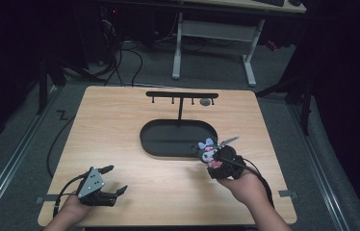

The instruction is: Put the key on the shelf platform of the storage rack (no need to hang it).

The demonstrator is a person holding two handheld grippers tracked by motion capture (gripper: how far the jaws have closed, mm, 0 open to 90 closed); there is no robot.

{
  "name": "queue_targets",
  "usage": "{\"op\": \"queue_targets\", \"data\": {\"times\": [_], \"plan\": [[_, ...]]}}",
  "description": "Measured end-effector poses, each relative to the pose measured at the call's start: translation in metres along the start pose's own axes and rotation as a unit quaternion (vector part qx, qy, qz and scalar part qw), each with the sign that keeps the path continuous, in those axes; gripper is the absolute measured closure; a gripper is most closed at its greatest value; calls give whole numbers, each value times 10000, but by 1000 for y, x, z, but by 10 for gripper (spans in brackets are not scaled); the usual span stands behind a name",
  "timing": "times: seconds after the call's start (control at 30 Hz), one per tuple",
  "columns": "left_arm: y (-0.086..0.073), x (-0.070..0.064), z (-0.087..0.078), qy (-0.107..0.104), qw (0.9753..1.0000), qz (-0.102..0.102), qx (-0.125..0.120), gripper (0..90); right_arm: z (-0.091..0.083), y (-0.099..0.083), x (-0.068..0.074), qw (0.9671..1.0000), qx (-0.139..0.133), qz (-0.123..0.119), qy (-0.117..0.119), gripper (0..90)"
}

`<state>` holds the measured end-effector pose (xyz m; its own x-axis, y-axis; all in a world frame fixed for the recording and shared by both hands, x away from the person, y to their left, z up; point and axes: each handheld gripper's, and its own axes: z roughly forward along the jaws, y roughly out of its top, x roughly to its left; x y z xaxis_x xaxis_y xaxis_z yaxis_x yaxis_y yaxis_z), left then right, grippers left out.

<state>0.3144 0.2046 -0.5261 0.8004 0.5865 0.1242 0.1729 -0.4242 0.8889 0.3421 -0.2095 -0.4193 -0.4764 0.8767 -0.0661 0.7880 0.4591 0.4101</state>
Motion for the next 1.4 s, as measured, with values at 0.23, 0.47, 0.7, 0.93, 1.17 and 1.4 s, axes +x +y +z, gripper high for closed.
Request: {"op": "queue_targets", "data": {"times": [0.23, 0.47, 0.7, 0.93, 1.17, 1.4], "plan": [[0, 0, -1, -4, 10000, -12, -28, 155, 0, 14, 1, 10000, 2, 4, -44, 479], [0, 0, -1, 7, 10000, 6, -37, 155, 4, 25, -1, 10000, -15, 6, -42, 478], [-1, -1, -2, 53, 10000, 2, -69, 155, 9, 37, -2, 9999, -78, -18, -63, 478], [-1, 0, -1, 30, 10000, -9, -50, 154, 19, 49, 0, 9999, 9, -93, -53, 479], [-1, -1, -1, 35, 10000, 3, -50, 155, 29, 58, 2, 9999, 40, -150, -64, 478], [0, -2, -1, 46, 10000, 79, -13, 155, 40, 68, 1, 9998, 90, -174, -26, 478]]}}
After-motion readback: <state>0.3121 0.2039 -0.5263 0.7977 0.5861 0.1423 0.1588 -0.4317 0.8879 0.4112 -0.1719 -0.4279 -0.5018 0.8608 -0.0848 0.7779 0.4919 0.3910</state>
